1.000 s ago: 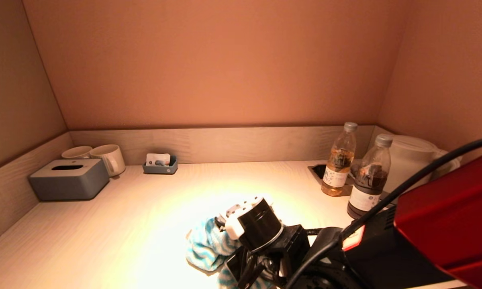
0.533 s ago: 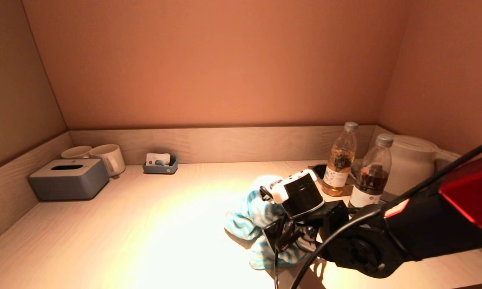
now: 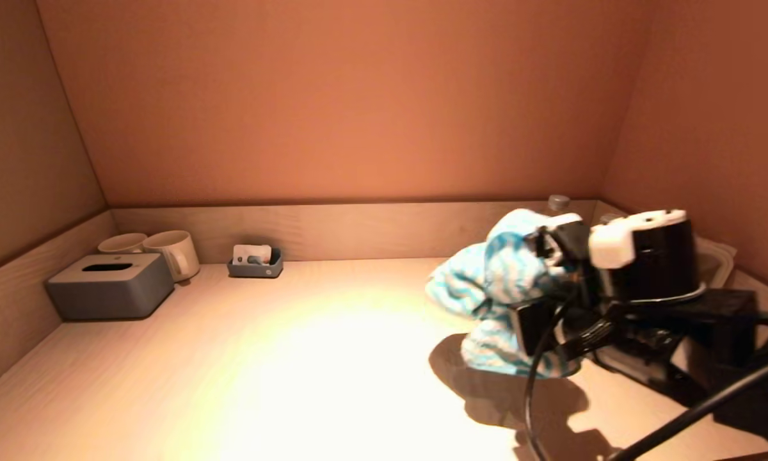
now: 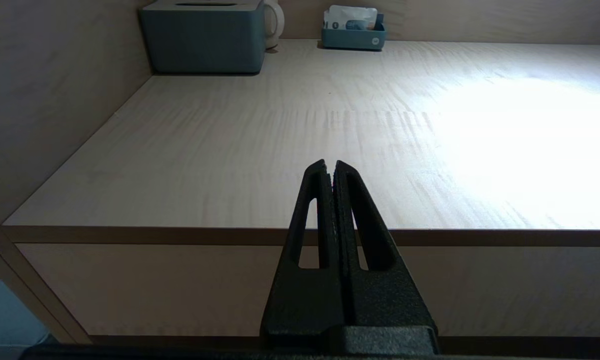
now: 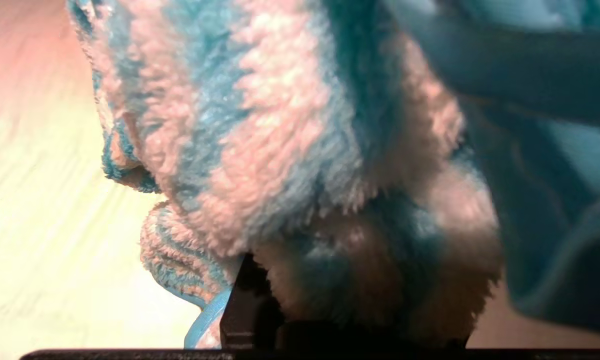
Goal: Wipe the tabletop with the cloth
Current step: Sweep the stains on the table, then place the tablecloth
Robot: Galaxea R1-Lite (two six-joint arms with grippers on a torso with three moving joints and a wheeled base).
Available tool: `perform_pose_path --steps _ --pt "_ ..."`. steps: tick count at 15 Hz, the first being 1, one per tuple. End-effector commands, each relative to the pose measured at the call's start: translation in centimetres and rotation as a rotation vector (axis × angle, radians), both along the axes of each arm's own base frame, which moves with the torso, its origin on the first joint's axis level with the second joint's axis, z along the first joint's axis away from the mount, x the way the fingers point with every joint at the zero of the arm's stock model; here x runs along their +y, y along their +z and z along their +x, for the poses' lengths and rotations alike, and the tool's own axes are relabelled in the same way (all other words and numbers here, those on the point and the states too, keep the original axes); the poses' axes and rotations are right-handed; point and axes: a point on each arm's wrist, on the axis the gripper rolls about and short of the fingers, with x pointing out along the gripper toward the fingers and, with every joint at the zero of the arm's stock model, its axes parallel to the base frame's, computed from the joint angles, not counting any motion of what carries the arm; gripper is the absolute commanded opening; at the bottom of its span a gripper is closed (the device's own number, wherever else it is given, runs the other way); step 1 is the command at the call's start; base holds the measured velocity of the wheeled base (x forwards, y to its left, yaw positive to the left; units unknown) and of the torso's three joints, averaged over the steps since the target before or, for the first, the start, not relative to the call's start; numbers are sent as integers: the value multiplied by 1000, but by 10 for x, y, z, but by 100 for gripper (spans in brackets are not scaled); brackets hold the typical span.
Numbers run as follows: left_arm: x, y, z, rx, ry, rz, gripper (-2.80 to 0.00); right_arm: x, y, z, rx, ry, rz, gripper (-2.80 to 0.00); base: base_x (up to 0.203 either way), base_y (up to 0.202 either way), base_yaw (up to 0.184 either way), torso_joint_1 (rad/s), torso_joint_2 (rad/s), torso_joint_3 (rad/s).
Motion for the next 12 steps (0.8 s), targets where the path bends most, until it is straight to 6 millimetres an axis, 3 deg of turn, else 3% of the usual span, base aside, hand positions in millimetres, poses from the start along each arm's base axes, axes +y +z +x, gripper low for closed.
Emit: perform_pose_path --steps 1,4,6,12 --pt "0 0 0 -1 0 -1 -280 -36 27 -22 -118 -116 44 -280 0 0 0 0 0 0" --pt "0 0 0 -1 0 -1 -280 -78 25 -38 -144 -308 37 -280 0 0 0 0 0 0" --pt "0 0 0 -1 0 -1 -280 -91 18 -46 -129 -373 29 -280 0 0 0 0 0 0" --pt "0 0 0 -1 0 -1 -280 -134 -7 -39 -17 -614 4 -280 0 0 0 0 0 0"
